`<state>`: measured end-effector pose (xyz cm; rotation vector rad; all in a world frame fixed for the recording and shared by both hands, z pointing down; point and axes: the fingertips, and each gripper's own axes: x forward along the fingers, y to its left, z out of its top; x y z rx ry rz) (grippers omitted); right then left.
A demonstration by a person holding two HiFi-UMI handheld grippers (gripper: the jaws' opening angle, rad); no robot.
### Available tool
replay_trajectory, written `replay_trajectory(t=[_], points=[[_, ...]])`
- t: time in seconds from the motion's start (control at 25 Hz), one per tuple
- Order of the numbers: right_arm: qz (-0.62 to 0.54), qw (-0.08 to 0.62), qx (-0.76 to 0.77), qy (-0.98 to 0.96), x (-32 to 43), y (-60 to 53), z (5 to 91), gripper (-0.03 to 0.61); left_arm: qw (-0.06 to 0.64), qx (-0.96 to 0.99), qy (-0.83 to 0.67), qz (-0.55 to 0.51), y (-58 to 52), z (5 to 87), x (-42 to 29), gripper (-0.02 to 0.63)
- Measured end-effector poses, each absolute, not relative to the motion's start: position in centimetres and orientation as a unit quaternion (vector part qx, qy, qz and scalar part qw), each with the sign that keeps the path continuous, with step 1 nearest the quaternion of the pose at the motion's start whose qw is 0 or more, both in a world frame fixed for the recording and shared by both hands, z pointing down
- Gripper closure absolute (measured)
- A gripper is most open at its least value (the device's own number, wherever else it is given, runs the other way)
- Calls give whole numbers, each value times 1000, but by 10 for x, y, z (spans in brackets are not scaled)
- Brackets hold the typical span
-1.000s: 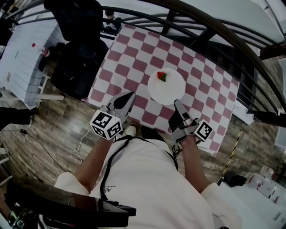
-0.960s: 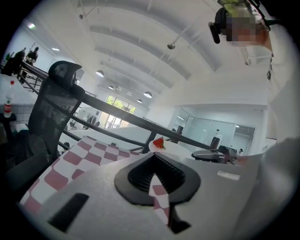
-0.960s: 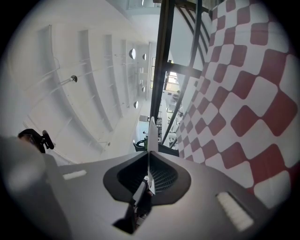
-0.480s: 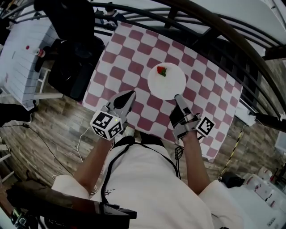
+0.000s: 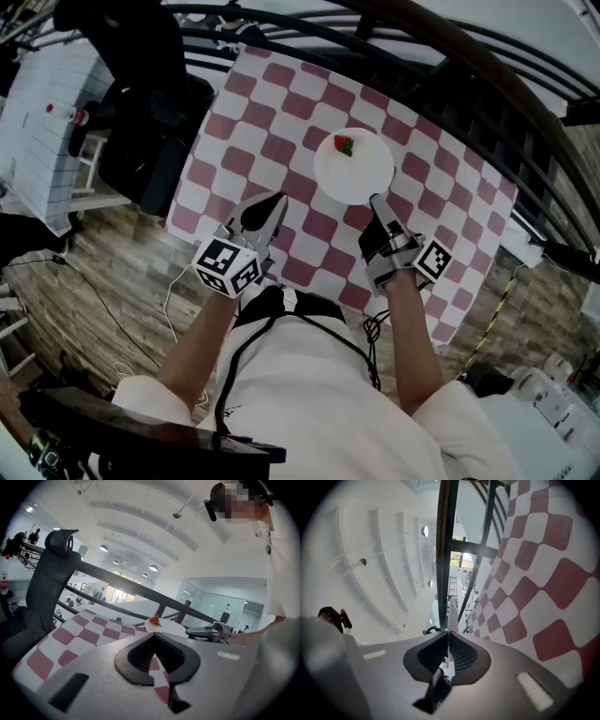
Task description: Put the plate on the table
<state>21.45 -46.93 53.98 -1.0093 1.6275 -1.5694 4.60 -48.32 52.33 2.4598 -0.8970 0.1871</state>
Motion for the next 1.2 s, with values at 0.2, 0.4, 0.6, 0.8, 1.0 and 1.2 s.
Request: replay_trajectory(t=[0.2, 0.4, 0.6, 0.8, 1.0, 1.2], points=[[-601, 324, -390, 618, 230, -495, 566, 558, 257, 904, -335, 69, -500, 535, 58, 607], [-600, 321, -398, 615, 242, -525, 589, 558, 260, 902, -337, 73, -516, 544, 66, 606], [-600, 317, -401, 615, 249, -550, 611, 558, 260, 901, -341, 71, -530, 552, 73, 607], [-606, 324, -400, 606, 251, -569, 630, 558, 261, 899, -344, 70, -539, 557, 76, 607], [-613, 322, -404, 598, 253, -585, 651, 558, 268, 896, -347, 74, -538, 564, 79, 607], [-617, 318, -414, 589, 256, -607, 670, 558, 275, 891, -352, 78, -538, 573, 76, 607]])
